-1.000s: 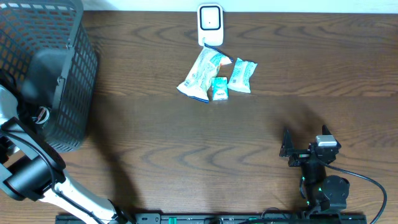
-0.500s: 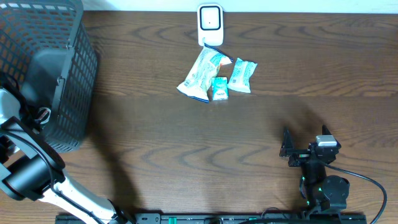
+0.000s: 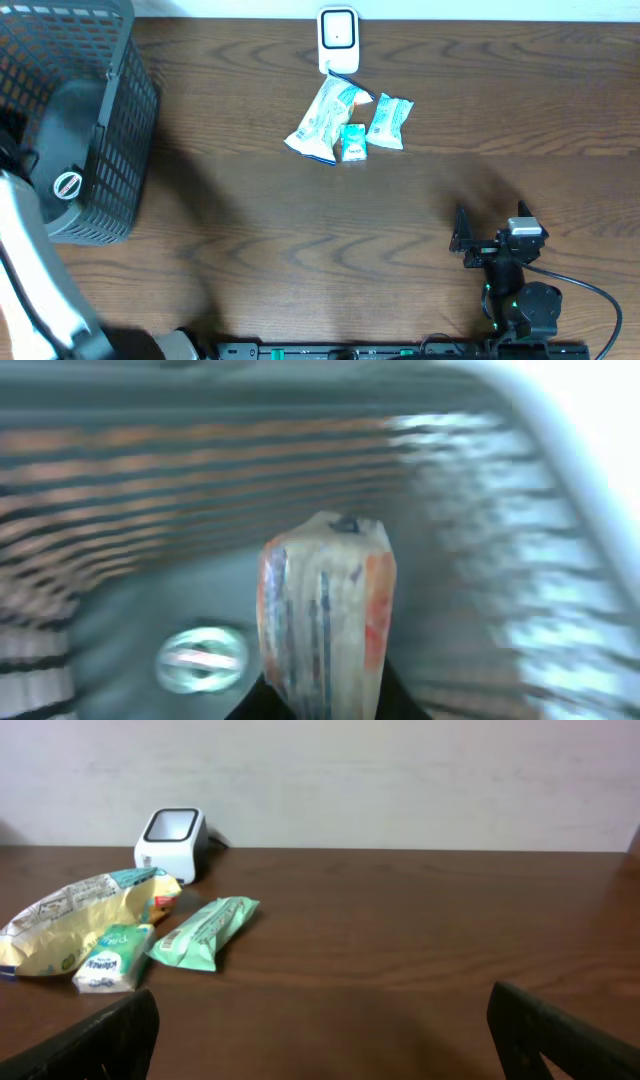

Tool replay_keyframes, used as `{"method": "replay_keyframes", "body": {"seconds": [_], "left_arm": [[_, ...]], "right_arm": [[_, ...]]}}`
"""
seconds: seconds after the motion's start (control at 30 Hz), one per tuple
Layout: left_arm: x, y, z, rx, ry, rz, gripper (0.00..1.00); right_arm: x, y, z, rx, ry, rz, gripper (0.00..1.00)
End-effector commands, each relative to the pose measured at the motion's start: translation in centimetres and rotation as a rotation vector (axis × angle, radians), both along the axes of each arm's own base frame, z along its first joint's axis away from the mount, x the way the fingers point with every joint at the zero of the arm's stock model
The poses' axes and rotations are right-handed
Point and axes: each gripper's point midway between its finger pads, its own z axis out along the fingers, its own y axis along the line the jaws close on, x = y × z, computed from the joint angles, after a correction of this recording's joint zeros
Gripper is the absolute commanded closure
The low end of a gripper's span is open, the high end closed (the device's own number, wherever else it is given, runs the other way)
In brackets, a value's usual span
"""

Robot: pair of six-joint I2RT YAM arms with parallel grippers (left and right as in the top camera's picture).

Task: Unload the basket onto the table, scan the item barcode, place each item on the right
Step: 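Reach the left gripper into the basket and grasp an orange-striped item, then carry the orange-striped pack with the left gripper to the scanner and release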

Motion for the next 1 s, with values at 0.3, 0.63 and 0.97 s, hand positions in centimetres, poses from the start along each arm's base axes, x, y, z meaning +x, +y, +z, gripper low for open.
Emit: {"method": "replay_keyframes", "body": {"seconds": [0.3, 0.63, 0.97], "left_arm": [[4.6, -31.6, 10.5, -0.078, -0.371, -0.968, 0.92], [8.2, -49.0, -3.5, 0.002, -0.05, -1.347, 0.92], [12.5, -55.4, -18.1, -0.064, 0.089, -1.385, 0.86]], "right_arm": [[0.0, -0.3, -0.1, 0.0, 0.001, -0.014, 0.01], [0.0, -0.3, -0.1, 0.0, 0.0, -0.014, 0.01], [0.0, -0.3, -0.1, 0.0, 0.0, -0.014, 0.01]]}}
